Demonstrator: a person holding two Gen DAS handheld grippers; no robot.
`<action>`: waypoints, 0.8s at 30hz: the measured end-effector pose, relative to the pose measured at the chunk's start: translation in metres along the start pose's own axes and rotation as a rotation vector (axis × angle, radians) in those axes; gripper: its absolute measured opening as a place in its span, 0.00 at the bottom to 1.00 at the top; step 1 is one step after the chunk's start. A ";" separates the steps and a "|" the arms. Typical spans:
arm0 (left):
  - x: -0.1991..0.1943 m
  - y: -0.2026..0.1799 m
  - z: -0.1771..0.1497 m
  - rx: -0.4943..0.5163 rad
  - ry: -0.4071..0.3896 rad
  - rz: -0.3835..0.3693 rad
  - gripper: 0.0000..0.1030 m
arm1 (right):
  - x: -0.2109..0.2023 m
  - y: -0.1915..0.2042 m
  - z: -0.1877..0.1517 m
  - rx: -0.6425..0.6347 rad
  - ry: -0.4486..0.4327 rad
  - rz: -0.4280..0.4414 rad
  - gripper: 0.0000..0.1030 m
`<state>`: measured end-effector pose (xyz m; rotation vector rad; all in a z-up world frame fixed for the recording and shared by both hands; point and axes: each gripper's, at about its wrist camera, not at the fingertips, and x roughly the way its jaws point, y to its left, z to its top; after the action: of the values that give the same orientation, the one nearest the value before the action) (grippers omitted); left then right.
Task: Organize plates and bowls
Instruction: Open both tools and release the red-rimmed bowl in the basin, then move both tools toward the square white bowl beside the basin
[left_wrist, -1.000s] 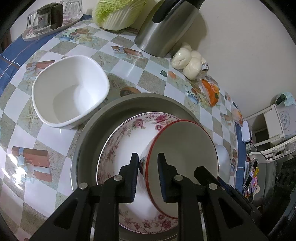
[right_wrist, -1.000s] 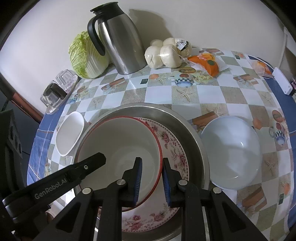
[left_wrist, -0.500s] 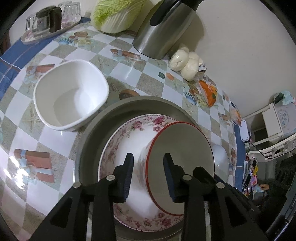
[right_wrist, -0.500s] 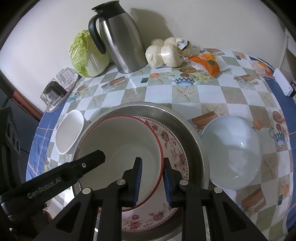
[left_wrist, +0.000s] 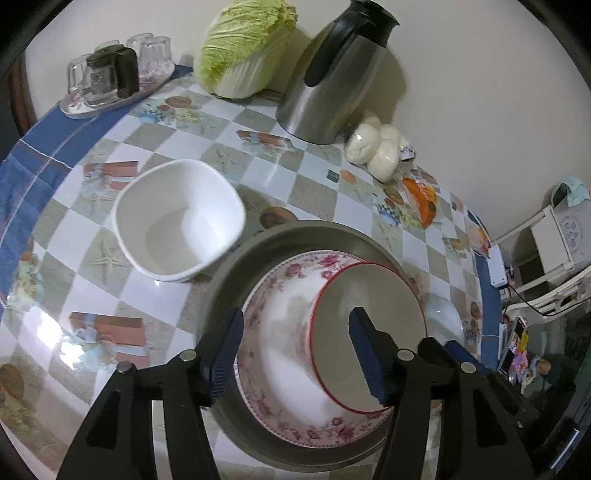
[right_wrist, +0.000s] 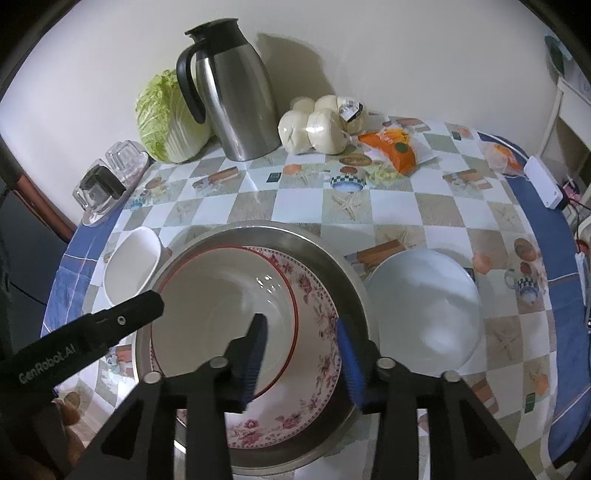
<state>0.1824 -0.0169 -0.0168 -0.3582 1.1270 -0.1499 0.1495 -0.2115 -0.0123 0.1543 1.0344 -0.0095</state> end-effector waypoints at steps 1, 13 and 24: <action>-0.002 0.001 0.000 0.001 -0.006 0.012 0.61 | -0.002 0.000 0.000 -0.004 -0.003 -0.003 0.48; -0.007 0.016 0.000 -0.004 -0.045 0.119 0.83 | -0.012 0.002 -0.002 -0.037 -0.057 -0.017 0.79; -0.012 0.034 0.002 -0.050 -0.090 0.173 0.95 | -0.013 0.004 -0.005 -0.044 -0.076 -0.032 0.99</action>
<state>0.1768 0.0184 -0.0174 -0.3070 1.0684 0.0464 0.1393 -0.2082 -0.0033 0.0966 0.9603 -0.0216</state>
